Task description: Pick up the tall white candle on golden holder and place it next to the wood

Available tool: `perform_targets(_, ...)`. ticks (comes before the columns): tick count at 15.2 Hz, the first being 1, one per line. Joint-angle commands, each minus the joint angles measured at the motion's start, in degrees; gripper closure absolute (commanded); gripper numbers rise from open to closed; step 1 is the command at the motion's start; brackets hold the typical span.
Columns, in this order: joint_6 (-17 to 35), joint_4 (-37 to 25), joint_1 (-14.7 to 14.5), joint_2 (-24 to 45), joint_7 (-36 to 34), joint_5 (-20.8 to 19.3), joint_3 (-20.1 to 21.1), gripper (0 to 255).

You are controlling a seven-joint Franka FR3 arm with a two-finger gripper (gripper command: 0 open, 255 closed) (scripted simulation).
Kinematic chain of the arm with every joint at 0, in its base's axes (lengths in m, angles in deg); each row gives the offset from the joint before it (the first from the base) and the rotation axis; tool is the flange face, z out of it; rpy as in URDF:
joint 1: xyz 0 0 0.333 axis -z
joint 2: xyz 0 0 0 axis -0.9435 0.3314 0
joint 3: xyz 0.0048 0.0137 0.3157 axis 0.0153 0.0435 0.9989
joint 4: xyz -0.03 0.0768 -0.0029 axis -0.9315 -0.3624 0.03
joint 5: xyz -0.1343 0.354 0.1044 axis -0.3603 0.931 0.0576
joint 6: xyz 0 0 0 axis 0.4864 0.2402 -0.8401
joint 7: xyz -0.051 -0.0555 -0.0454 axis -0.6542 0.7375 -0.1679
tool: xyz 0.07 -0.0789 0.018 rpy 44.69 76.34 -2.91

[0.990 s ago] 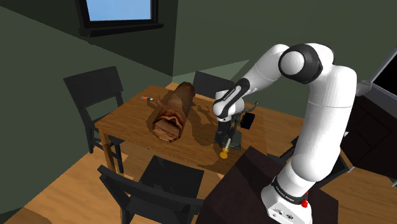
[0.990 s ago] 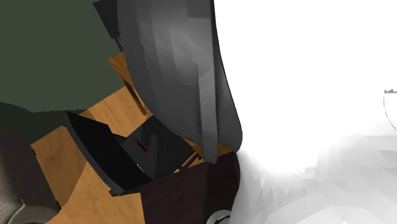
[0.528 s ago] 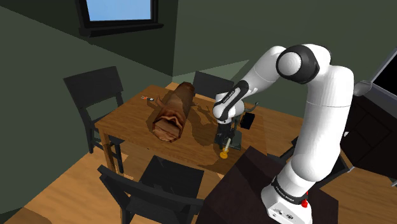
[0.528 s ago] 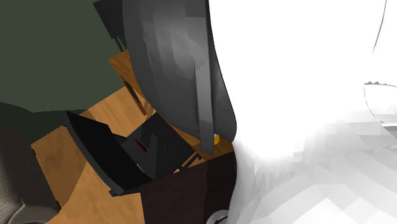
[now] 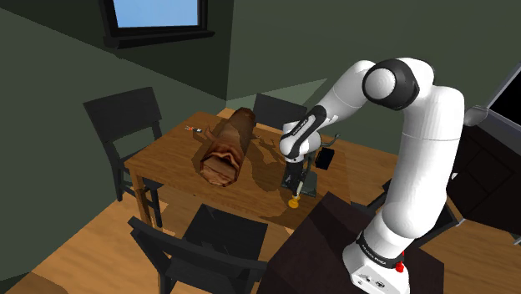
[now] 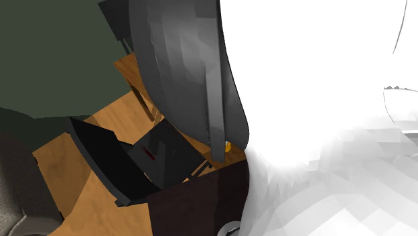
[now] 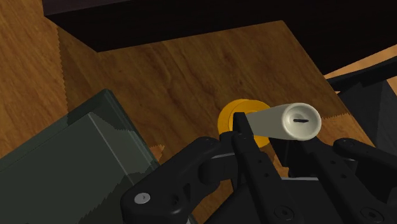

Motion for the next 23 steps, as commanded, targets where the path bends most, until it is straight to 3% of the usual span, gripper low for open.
perform_targets(1,0.0,0.01,0.0,0.01,0.0,0.0,-0.01,255)
perform_targets(4,0.02,0.01,0.01,0.03,0.0,0.0,-0.01,255)
perform_targets(23,-13.96,0.25,-0.54,-14.3,-1.24,-2.17,-0.86,255)
